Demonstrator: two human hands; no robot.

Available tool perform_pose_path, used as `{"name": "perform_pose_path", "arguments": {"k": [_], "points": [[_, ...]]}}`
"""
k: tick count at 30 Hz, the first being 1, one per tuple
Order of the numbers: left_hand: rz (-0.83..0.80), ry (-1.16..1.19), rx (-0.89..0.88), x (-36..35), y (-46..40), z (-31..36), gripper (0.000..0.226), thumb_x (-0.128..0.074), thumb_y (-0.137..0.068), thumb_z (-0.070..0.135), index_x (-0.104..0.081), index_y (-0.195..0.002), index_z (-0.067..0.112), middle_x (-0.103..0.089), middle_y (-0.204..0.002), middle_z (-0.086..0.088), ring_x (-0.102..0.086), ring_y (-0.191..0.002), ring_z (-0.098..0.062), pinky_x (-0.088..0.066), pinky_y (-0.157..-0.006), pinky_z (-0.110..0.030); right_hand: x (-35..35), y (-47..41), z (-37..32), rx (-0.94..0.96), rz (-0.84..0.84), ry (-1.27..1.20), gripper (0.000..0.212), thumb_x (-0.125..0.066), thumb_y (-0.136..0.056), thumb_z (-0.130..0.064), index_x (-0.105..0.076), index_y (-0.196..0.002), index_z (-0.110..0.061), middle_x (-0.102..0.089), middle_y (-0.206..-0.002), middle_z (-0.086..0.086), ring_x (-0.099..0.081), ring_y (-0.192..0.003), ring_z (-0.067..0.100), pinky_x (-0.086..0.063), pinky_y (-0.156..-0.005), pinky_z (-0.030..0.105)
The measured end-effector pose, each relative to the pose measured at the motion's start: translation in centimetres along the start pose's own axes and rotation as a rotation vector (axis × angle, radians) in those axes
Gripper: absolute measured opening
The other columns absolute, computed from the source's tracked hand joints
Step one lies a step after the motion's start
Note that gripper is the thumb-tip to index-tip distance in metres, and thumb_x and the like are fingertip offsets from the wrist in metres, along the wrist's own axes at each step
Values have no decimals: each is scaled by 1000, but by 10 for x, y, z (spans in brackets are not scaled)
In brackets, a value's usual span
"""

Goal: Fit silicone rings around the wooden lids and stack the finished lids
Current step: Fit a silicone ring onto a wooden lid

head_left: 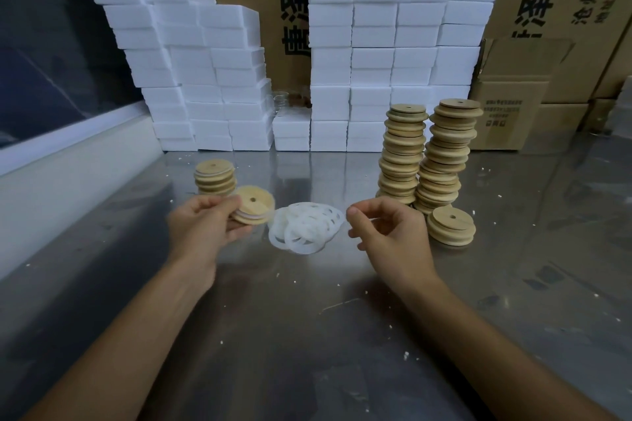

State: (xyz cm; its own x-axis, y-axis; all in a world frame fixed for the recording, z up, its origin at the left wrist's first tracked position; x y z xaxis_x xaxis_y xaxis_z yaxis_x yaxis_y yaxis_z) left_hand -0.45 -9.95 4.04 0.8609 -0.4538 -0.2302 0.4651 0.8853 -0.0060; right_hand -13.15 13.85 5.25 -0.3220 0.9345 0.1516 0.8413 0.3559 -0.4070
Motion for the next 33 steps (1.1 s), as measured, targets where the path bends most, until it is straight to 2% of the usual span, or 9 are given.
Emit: {"name": "perform_pose_path", "arguments": {"k": [4, 10, 13, 17, 21, 23, 28, 31, 33], "points": [[167, 13, 10, 34, -25, -4, 17, -72, -84, 7, -57, -78, 9, -67, -77, -12, -64, -44, -7, -52, -44, -18, 9, -4, 1, 16, 82, 9, 15, -71, -89, -15, -70, -79, -26, -72, -71, -3, -70, -70, 19, -59, -67, 40], [180, 57, 54, 51, -42, -16, 16, -73, -83, 4, -60, -92, 0, -68, -86, -15, -69, -65, -14, -54, -50, -17, 25, -9, -2, 109, 206, 175, 10, -69, -87, -17, -70, -80, -25, -68, -70, -17, -63, -72, -1, -45, -65, 10], [169, 64, 55, 52, -46, -20, 23, -70, -83, -5, -61, -104, -4, -66, -95, -19, -68, -82, -23, -56, -54, -16, 30, -10, -4, 144, 189, 499, 12, -66, -87, -22, -70, -98, -22, -71, -95, -12, -62, -91, 6, -45, -80, 25], [186, -22, 21, 54, -50, -23, 16, -71, -82, -6, -61, -92, 1, -65, -87, -14, -67, -80, -22, -59, -63, -20, 31, -13, 13, -48, 31, 954, 35, -61, -86, -34, -62, -119, -23, -62, -119, 2, -53, -113, 28, -34, -97, 44], [290, -354, -156, 60, -49, -13, 18, -75, -81, 6, -61, -78, 15, -68, -81, -14, -63, -59, -19, -51, -43, -18, 31, -13, 19, -114, -32, 999, 34, -60, -89, -35, -60, -120, -22, -60, -123, 5, -55, -113, 30, -35, -98, 47], [285, -624, -402, 50, -39, 4, 20, -75, -79, 9, -60, -71, 20, -66, -70, -7, -56, -54, -14, -46, -50, -22, 33, -13, 18, -103, -11, 981, 33, -61, -90, -37, -59, -119, -22, -61, -122, 5, -56, -112, 30, -37, -96, 46], [-125, -842, -844, -14, 11, 18, 14, -79, -75, 19, -67, -78, 25, -61, -69, 11, -57, -62, -5, -50, -58, -27, 35, -15, 22, -86, -8, 951, 34, -63, -89, -42, -56, -116, -23, -65, -116, 3, -56, -109, 28, -40, -93, 44], [-498, -980, -813, -48, 31, -7, 23, -79, -76, 35, -72, -97, 28, -60, -90, 12, -55, -80, -4, -46, -71, -24, 38, -16, 22, -94, 25, 958, 36, -66, -86, -49, -57, -110, -25, -62, -114, 5, -55, -107, 28, -41, -92, 43], [-577, -1071, -792, -56, 35, -19, 25, -75, -79, 42, -74, -101, 30, -56, -96, 16, -52, -90, -5, -44, -80, -26, 39, -15, 22, -109, 42, 953, 38, -67, -83, -51, -57, -108, -25, -59, -113, 5, -53, -108, 29, -40, -91, 43]]}}
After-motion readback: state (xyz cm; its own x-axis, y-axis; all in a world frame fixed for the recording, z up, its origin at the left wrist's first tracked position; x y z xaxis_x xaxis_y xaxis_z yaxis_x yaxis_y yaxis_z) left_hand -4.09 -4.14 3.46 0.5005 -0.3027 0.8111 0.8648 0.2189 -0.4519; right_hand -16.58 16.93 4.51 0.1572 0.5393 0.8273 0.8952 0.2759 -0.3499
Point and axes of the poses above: each hand's wrist, its own y-axis away from the middle knuckle, its own x-axis out of the back of the hand, z = x × y, the point moved 7 cm from there along -y, towards the middle knuckle
